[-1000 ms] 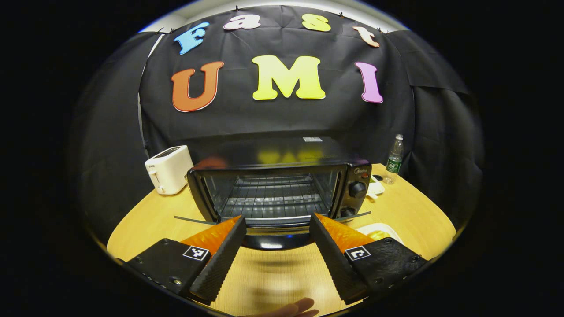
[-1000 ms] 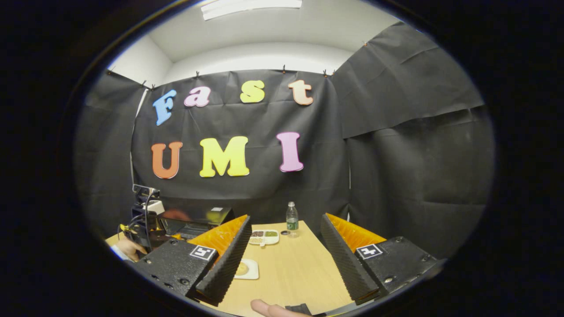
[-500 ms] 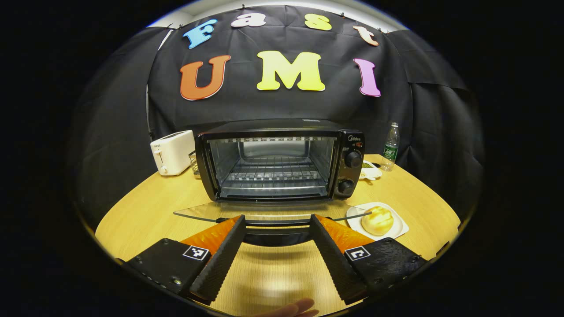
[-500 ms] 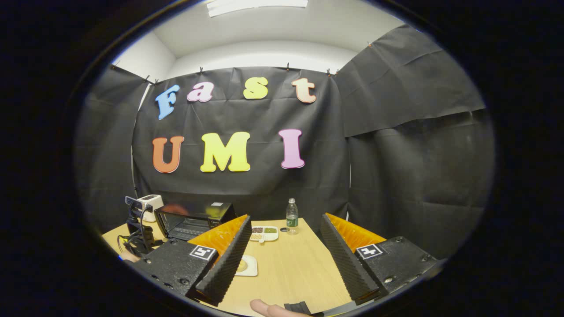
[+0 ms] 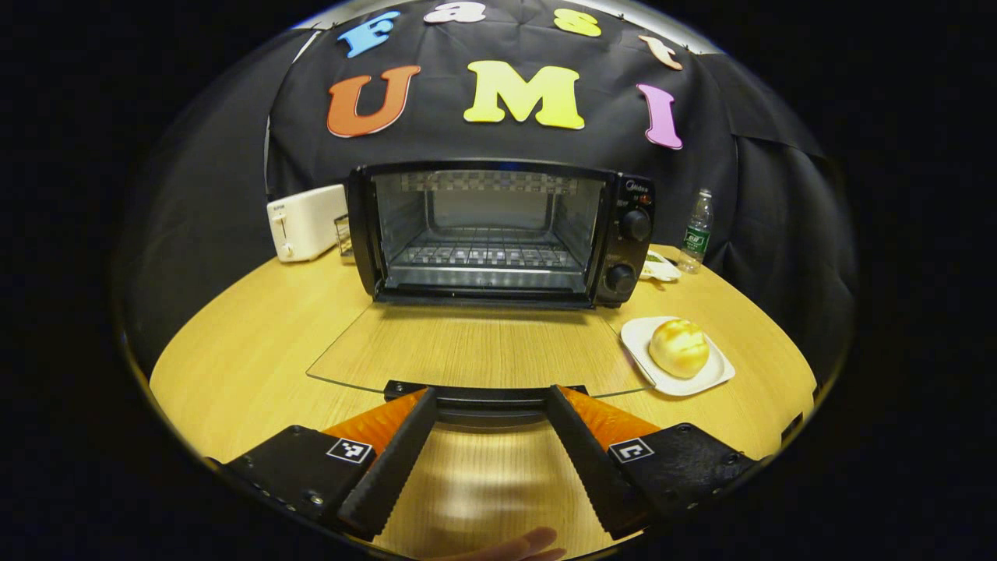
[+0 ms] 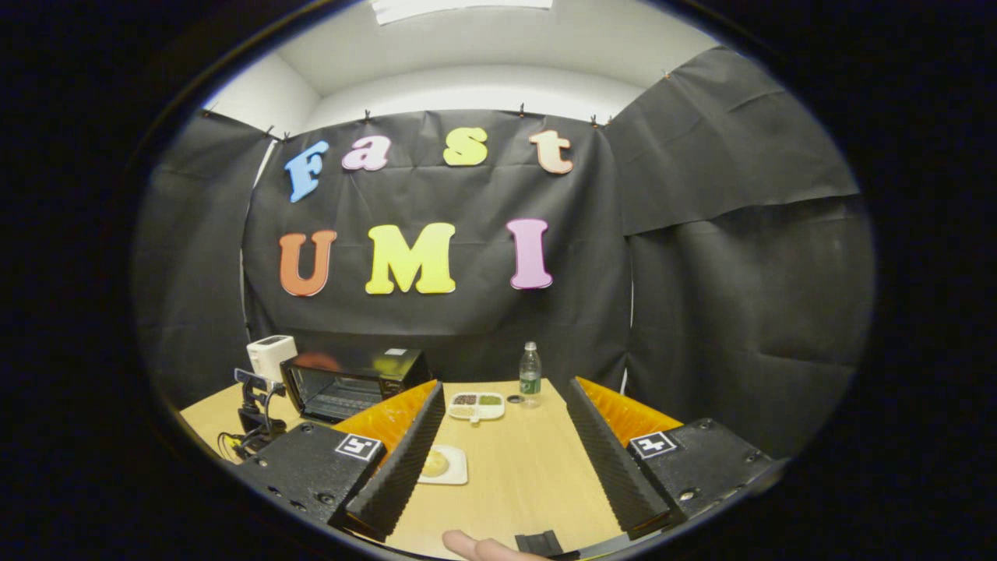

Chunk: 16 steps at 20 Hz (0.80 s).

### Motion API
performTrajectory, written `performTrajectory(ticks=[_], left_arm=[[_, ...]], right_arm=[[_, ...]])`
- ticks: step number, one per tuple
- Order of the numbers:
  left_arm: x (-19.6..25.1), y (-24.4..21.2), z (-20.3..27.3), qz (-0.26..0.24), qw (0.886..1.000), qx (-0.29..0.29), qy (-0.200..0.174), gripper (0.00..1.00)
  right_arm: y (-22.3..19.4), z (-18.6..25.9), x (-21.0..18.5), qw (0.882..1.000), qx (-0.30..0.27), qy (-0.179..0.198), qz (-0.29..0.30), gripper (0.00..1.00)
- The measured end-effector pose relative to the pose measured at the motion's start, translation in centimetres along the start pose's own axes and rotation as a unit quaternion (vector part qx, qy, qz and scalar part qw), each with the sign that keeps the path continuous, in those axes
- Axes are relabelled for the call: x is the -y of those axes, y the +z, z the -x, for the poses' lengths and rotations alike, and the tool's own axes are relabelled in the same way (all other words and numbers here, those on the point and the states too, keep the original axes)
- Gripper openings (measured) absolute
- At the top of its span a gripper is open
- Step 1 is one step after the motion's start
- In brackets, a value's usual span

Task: Open the electric oven with the left hand, put the food in, and close the electric oven.

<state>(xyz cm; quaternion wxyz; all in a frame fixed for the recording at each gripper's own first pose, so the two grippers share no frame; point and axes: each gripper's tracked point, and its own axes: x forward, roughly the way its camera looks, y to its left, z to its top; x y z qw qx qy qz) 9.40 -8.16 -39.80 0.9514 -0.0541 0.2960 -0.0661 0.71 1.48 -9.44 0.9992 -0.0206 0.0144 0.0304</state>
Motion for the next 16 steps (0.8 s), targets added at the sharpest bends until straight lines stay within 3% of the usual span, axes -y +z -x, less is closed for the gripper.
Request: performTrajectory(ticks=[2,3,4,7,15,16], left_arm=[[0.0,0.7,-0.1,-0.004,1.0,0.011,-0.001,0.95],[0.1,0.8,-0.2,-0.003,1.0,0.015,-0.004,0.93],[0.1,1.0,-0.1,0.0,1.0,0.016,-0.003,0.93],[-0.9,2.7,1.3,0.012,0.999,0.035,0.002,0.93],[-2.5,13.8,12.5,0.022,0.986,0.164,0.0,0.92],[-2.9,15.2,14.2,0.021,0.984,0.179,0.002,0.92]], right_arm=[[-0.6,-0.2,-0.3,1.0,-0.006,0.002,-0.002,0.95],[-0.8,-0.4,-0.5,1.0,-0.009,0.003,-0.003,1.0],[-1.1,-0.7,-0.6,1.0,-0.013,0.003,-0.003,0.95],[-1.8,-1.4,-1.0,1.0,-0.017,0.004,0.001,0.95],[-6.8,-6.5,-3.8,0.998,-0.052,0.022,0.011,0.95],[-7.6,-7.3,-4.3,0.998,-0.055,0.026,0.014,1.0]])
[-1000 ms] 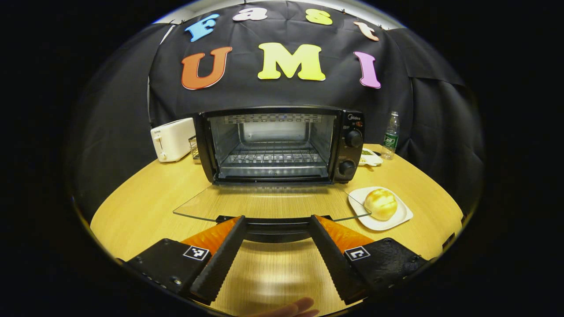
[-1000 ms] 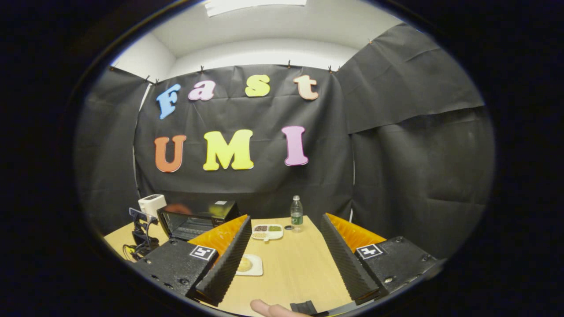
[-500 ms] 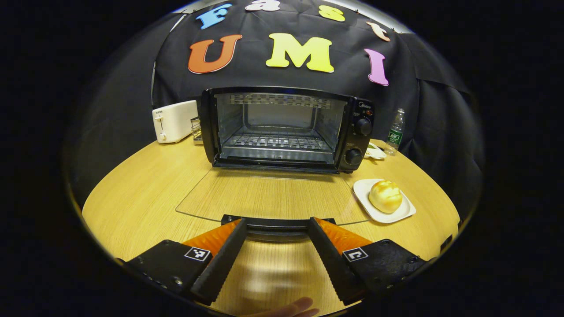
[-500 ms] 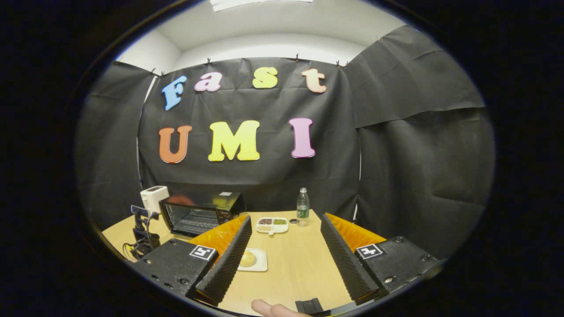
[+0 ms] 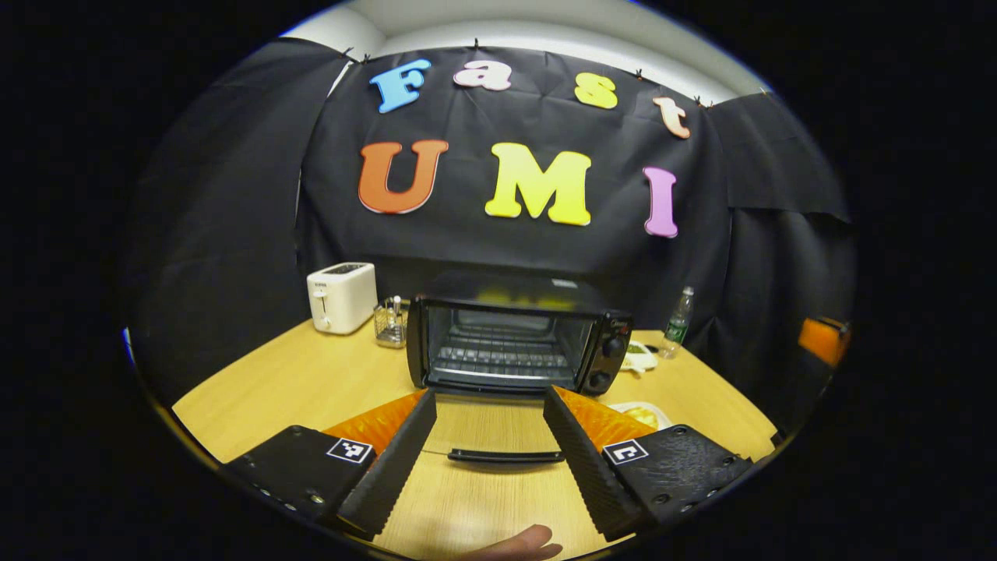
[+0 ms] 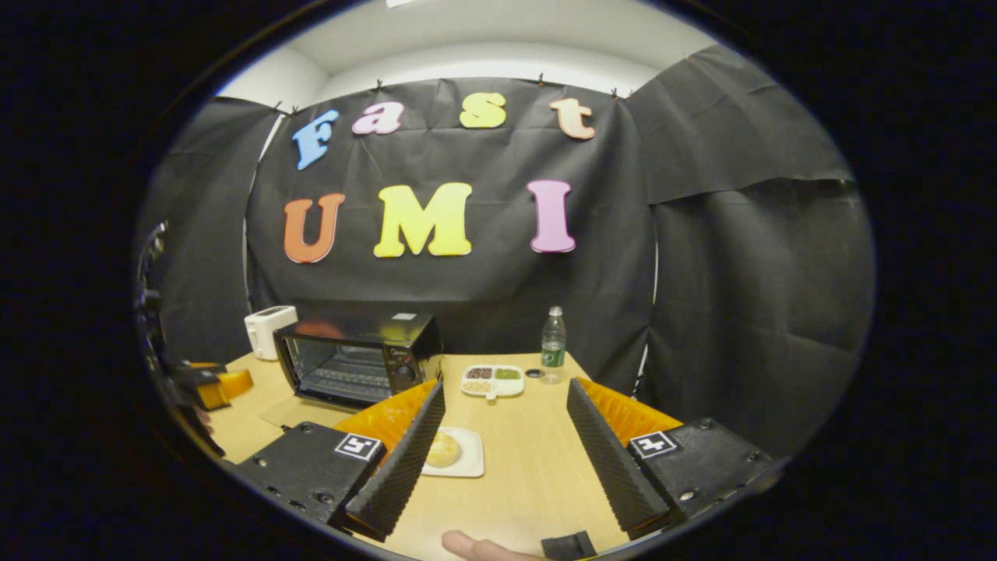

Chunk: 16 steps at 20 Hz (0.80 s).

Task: Open the electric oven with the left hand, put the food in, and close the electric oven.

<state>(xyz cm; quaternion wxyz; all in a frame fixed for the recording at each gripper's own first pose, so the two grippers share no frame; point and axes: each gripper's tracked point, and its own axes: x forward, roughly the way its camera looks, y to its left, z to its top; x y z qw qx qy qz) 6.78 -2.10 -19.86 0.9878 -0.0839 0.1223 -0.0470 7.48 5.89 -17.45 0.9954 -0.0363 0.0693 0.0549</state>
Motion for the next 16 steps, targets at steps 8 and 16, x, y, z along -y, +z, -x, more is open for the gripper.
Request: performTrajectory(ticks=[8,16], left_arm=[[-1.3,11.0,7.2,-0.017,0.994,0.106,0.015,0.92],[-2.0,13.0,9.2,-0.016,0.993,0.115,0.017,0.91]], right_arm=[[-8.5,-8.2,-4.5,0.998,-0.057,0.035,-0.001,1.0],[-16.6,-14.5,-9.0,0.981,-0.178,0.074,-0.016,0.96]])
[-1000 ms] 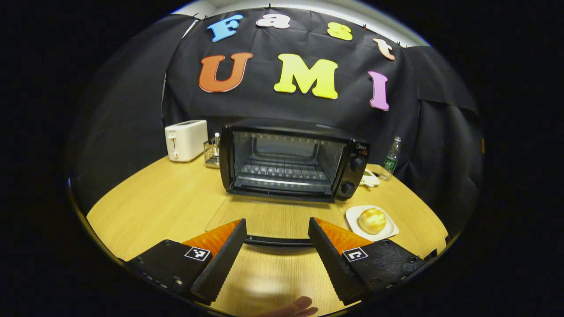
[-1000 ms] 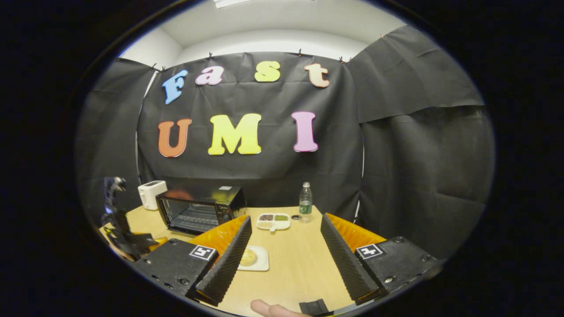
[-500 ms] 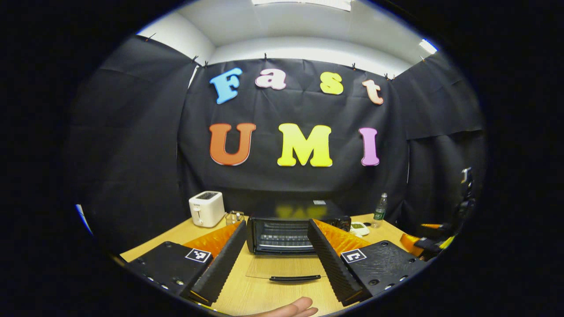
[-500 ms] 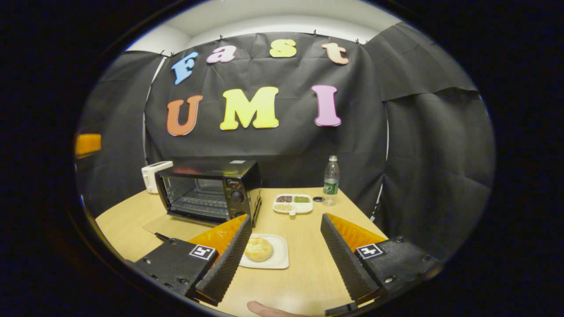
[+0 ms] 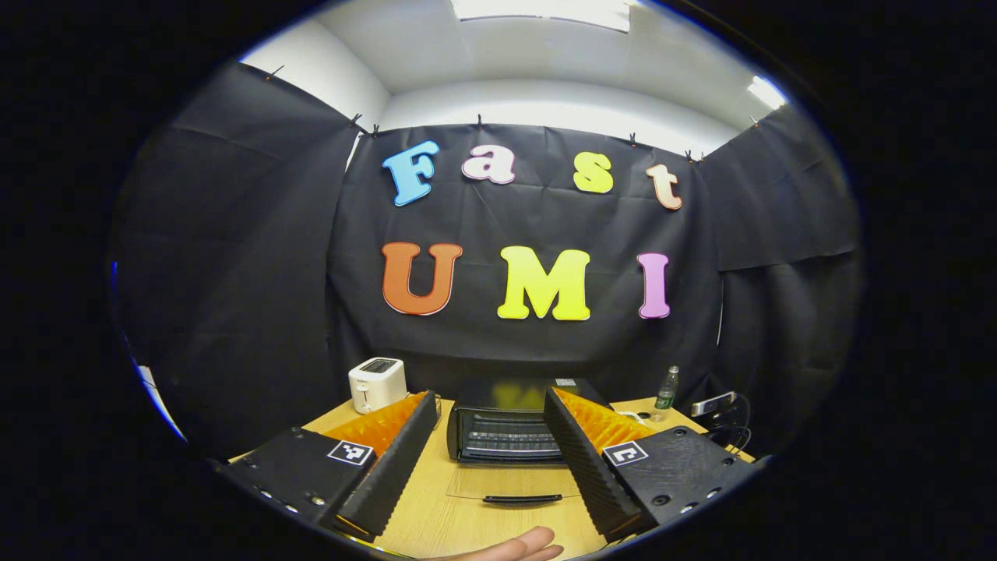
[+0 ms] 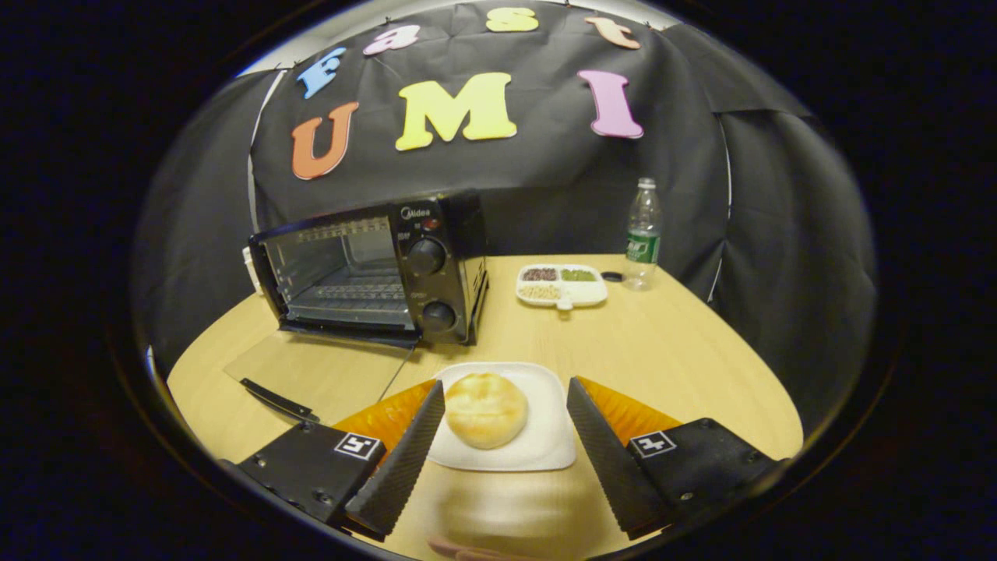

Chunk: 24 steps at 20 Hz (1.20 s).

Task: Open the electric oven with the left hand, put the food in, and close the electric oven.

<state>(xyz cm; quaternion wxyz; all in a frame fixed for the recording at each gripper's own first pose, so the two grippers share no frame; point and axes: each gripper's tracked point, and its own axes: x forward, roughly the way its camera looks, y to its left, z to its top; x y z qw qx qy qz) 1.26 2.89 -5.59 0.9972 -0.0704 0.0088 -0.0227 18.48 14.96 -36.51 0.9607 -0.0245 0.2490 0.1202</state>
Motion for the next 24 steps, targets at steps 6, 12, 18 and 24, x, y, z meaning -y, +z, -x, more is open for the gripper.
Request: performTrajectory(ticks=[6,12,18,24], left_arm=[[-0.8,-0.9,-0.4,0.001,1.0,-0.006,0.005,0.92],[-0.1,-1.9,-0.6,0.009,1.0,-0.021,-0.018,0.92],[-1.6,-2.6,-0.2,0.0,1.0,-0.02,-0.002,0.92],[-2.8,-2.6,0.3,0.009,1.0,-0.018,-0.002,0.92]], right_arm=[[-2.3,-3.2,-0.5,0.999,-0.048,0.004,-0.004,1.0],[-3.2,-4.1,-0.8,0.998,-0.066,0.011,-0.022,0.98],[-0.8,-1.5,-1.9,0.999,-0.019,0.026,-0.044,0.88],[1.3,0.9,-7.5,0.99,0.006,0.093,-0.104,0.88]])
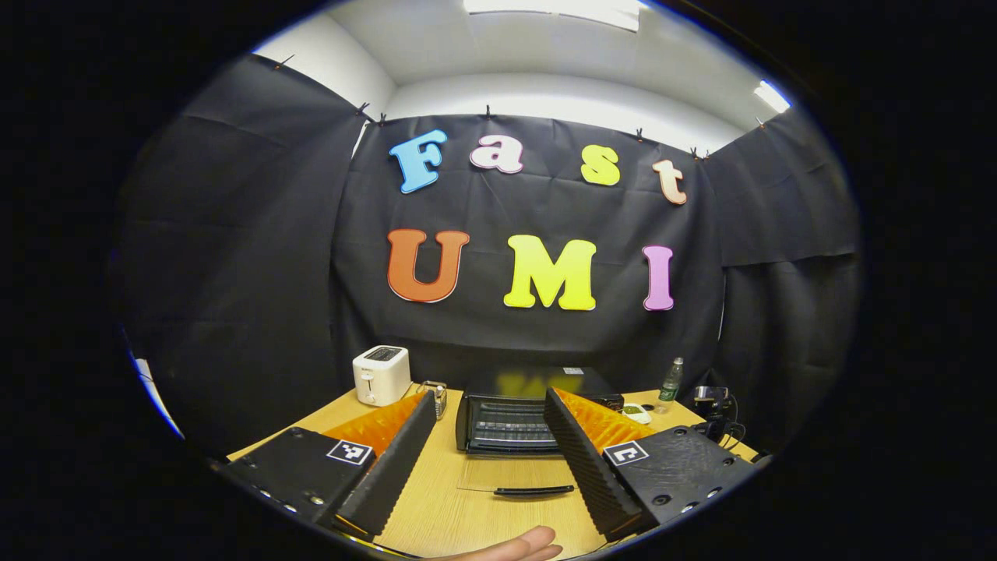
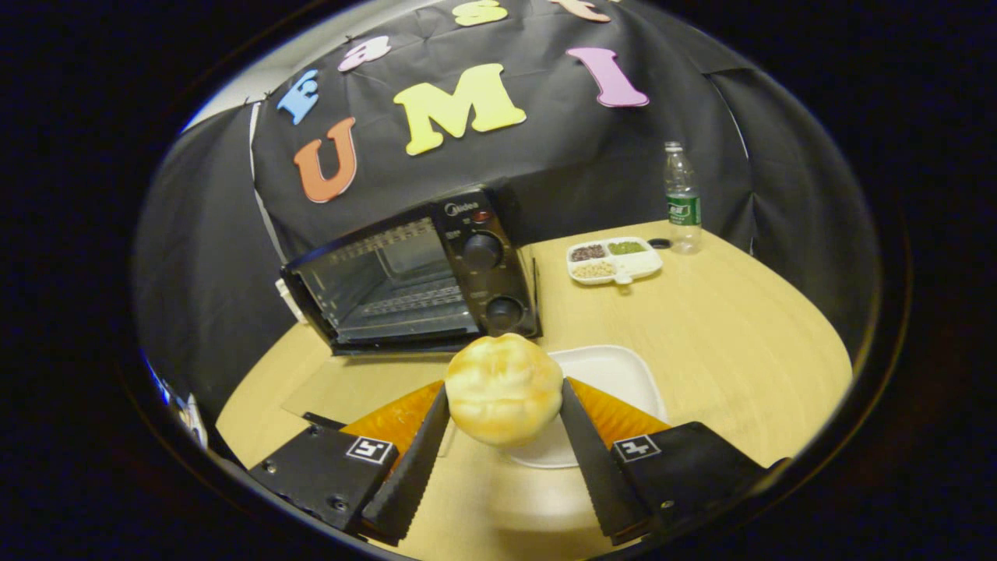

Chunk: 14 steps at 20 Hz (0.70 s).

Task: Open the electric oven with the left hand, put the food in, and close the electric oven.

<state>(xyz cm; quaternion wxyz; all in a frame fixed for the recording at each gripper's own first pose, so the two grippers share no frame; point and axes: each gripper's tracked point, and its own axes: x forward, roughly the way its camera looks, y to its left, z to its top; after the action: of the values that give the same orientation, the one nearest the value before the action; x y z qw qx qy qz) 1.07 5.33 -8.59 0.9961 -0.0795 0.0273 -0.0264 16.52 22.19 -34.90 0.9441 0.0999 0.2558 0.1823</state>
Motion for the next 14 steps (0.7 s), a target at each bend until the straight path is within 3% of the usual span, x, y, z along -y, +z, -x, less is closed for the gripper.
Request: performTrajectory(ticks=[5,6,7,8,11,12,14], left_arm=[[-0.2,0.4,0.4,0.0,1.0,0.008,-0.015,0.92],[-0.4,0.3,0.5,0.0,1.0,0.008,-0.016,0.92],[-0.6,0.2,0.6,0.0,1.0,0.007,-0.016,0.92],[-0.9,0.2,0.8,-0.002,1.0,0.005,-0.015,0.92],[-2.5,0.2,0.9,-0.011,1.0,0.006,-0.003,0.92],[-2.9,0.3,1.1,-0.013,1.0,0.006,0.0,0.92],[-3.8,0.4,1.1,-0.015,1.0,0.007,0.005,0.92]], right_arm=[[1.5,-1.9,-7.3,0.993,0.031,0.07,-0.085,0.84],[1.9,-2.6,-8.5,0.992,0.039,0.071,-0.094,0.88],[2.4,-3.4,-9.6,0.992,0.045,0.069,-0.1,0.83],[3.0,-4.3,-10.6,0.991,0.052,0.066,-0.104,0.87],[4.4,-7.6,-12.7,0.989,0.06,0.048,-0.126,0.88],[4.7,-8.8,-13.3,0.988,0.059,0.042,-0.133,0.84],[4.9,-11.3,-13.6,0.988,0.05,0.025,-0.147,0.88]])
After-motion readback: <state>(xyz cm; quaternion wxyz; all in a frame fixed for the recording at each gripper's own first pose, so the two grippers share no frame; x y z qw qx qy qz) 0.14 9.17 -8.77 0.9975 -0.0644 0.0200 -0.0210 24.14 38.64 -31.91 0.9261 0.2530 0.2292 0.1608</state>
